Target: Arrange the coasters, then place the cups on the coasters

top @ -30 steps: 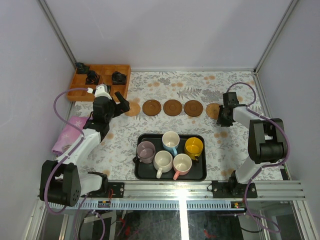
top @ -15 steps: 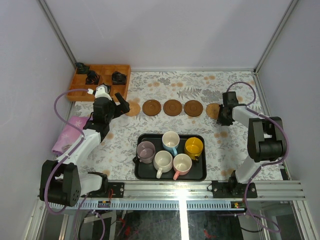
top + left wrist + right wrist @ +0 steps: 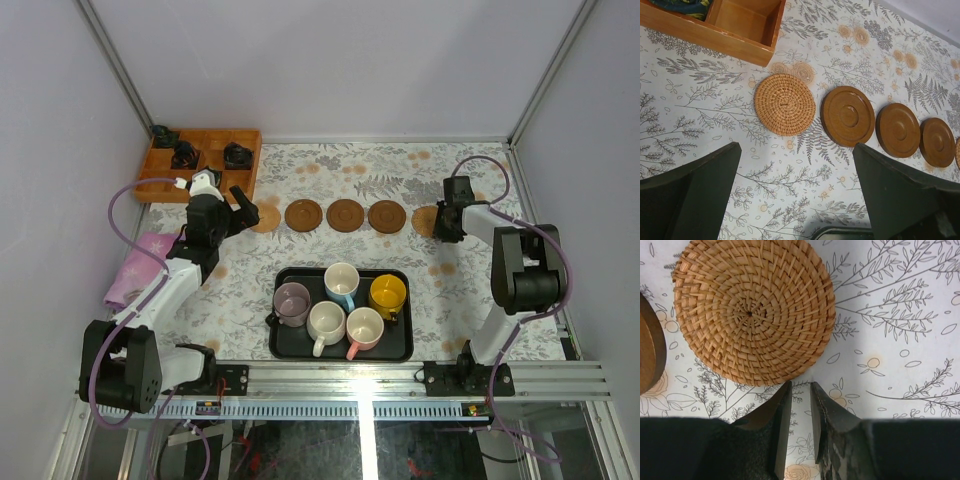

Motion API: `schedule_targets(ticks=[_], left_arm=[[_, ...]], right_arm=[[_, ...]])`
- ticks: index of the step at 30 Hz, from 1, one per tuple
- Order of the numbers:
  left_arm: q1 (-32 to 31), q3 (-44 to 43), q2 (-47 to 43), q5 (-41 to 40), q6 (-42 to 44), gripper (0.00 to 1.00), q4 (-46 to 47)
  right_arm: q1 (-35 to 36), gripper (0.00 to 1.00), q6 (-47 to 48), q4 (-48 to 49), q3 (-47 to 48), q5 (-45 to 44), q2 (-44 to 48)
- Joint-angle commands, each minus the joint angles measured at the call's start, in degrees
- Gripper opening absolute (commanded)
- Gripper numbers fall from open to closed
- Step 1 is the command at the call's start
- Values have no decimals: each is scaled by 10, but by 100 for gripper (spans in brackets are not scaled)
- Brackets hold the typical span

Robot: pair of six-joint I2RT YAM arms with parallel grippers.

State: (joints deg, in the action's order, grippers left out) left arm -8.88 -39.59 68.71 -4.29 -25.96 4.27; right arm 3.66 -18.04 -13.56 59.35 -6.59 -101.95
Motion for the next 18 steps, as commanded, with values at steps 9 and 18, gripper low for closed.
schedule_targets(ticks=[9,18], left_arm=[[5,-3,13,-17,6,95,14],[6,-10,7,-11,16,95,8]], right_arm=[[5,29,-5,1,24,-3,-39],[6,30,-12,-54,-2,-4,41]])
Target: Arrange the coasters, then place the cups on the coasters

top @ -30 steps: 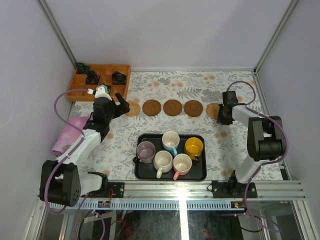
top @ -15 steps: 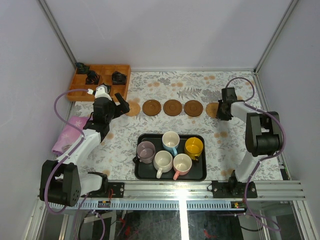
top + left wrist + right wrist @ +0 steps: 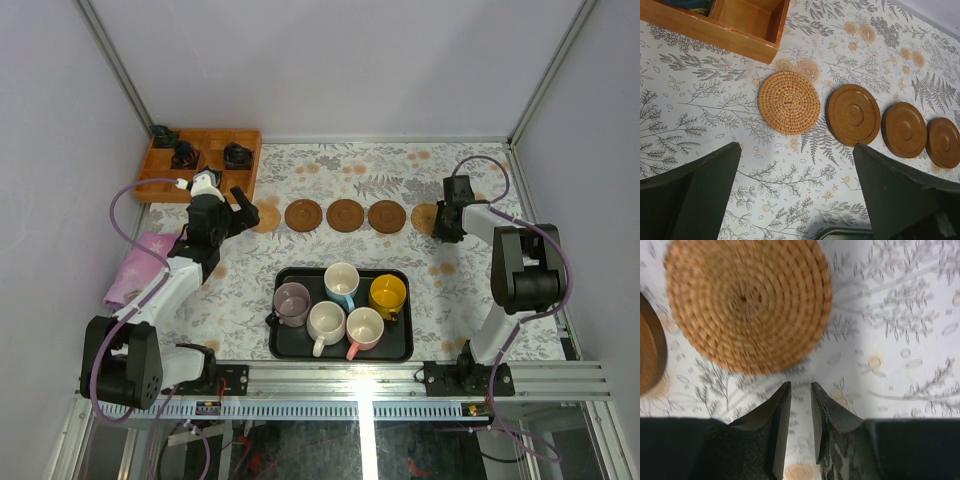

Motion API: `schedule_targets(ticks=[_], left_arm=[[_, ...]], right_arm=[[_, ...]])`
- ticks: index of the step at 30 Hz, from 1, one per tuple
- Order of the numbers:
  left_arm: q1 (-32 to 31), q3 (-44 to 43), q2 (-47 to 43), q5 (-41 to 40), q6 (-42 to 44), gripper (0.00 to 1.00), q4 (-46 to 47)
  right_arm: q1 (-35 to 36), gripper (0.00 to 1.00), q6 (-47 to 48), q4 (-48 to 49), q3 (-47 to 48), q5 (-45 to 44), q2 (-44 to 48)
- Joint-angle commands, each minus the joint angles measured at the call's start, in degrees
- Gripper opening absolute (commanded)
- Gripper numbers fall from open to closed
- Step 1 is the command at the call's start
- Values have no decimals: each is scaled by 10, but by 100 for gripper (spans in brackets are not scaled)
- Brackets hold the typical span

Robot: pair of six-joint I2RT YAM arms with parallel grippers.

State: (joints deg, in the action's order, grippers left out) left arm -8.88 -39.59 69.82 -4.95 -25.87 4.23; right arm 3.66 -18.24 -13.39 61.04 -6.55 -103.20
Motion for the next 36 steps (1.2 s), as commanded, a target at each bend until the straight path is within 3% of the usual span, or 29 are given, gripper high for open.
schedule_targets(ticks=[1,4,11,18,28,36], left_arm=[[5,-11,-5,-4,16,95,8],[5,-13,-7,4,18,95,4],[5,-8,-20,21,22,95,-3],[5,-5,-33,40,28,95,-9],[4,9,-57,65,28,95,-26],[3,9,-69,78,33,95,-45]], right_arm=[[7,31,-11,-66,-25,-3,68],[13,36,-10,-96,-38,1,123],[31,61,3,-162,-66,21,248],[43,78,13,-202,-96,69,348],[135,83,-30,-298,-125,107,483],[166,83,-81,-346,-155,143,569]])
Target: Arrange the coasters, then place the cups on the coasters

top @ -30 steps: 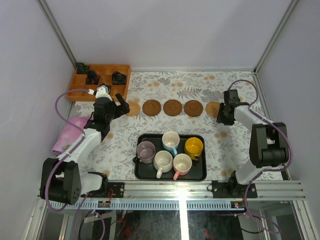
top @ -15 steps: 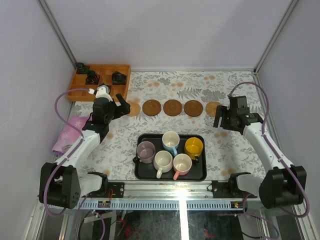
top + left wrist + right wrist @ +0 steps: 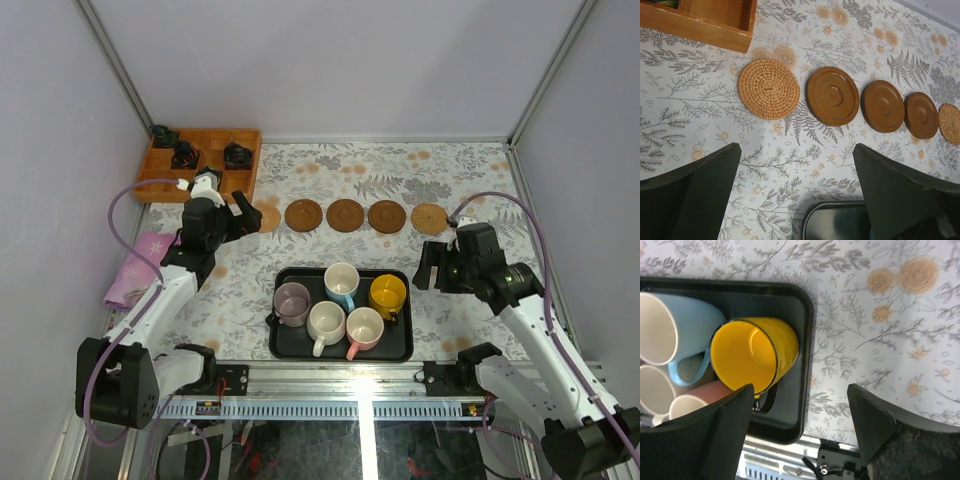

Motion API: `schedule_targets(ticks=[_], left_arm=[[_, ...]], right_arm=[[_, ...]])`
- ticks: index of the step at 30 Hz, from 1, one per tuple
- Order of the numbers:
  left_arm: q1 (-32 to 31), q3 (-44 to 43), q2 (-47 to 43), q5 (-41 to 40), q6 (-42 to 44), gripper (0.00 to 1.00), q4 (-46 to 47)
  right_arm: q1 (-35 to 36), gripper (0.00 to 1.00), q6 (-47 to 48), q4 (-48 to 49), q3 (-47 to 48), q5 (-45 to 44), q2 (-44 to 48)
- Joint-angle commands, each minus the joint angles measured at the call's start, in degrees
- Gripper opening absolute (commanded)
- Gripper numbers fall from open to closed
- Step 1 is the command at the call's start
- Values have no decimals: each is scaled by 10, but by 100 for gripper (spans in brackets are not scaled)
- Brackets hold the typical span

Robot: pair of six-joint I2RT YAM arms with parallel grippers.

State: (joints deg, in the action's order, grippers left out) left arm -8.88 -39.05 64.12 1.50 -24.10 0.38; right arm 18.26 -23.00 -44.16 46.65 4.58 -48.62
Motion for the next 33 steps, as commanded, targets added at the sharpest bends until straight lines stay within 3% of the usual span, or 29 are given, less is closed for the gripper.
schedule_targets(ticks=[1,10,18,33], left_arm=[[2,4,-13,14,16,95,-9],[2,4,-10,26,27,95,-19],[1,12,-1,32,-2,95,7],[0,5,5,32,12,95,2]], right_arm=[[29,83,-40,-43,-14,32,29],[138,80,-110,-52,-16,-19,44],[274,81,-153,-67,8,-89,-23],[279,69,-174,30,-37,-88,-85]])
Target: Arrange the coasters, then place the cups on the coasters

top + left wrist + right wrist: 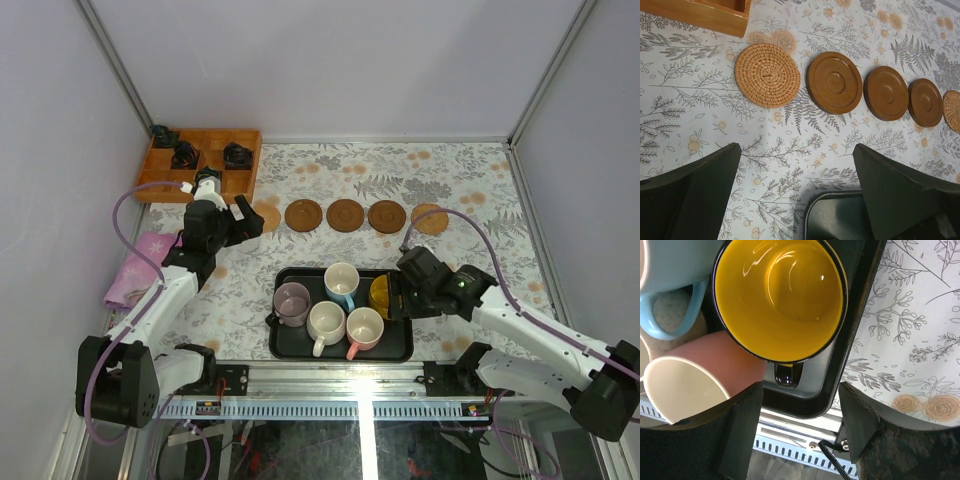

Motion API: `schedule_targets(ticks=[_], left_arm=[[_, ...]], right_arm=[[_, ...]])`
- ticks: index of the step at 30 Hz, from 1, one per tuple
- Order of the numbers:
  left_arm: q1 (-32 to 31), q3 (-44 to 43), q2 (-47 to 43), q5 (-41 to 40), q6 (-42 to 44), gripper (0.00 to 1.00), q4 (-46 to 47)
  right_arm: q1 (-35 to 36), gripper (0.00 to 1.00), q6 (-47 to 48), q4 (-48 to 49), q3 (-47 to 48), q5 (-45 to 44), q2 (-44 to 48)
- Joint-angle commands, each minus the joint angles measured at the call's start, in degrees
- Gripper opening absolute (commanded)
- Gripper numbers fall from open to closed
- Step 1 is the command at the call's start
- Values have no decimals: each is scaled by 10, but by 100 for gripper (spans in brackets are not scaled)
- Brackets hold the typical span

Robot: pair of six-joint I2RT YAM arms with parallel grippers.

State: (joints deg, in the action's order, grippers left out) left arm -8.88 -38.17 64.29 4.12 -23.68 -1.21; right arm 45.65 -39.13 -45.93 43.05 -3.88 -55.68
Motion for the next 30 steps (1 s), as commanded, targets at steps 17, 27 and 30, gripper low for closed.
schedule_targets(ticks=[17,27,30], left_arm=[[0,2,-21,-10,11,96,9],[1,5,-25,-3,15,97,3],[1,4,-25,-4,14,97,6]], right_arm=[[6,56,-1,110,-38,5,-99],[8,18,-17,128,-52,-14,-99],[8,19,-15,129,-49,-19,-105]])
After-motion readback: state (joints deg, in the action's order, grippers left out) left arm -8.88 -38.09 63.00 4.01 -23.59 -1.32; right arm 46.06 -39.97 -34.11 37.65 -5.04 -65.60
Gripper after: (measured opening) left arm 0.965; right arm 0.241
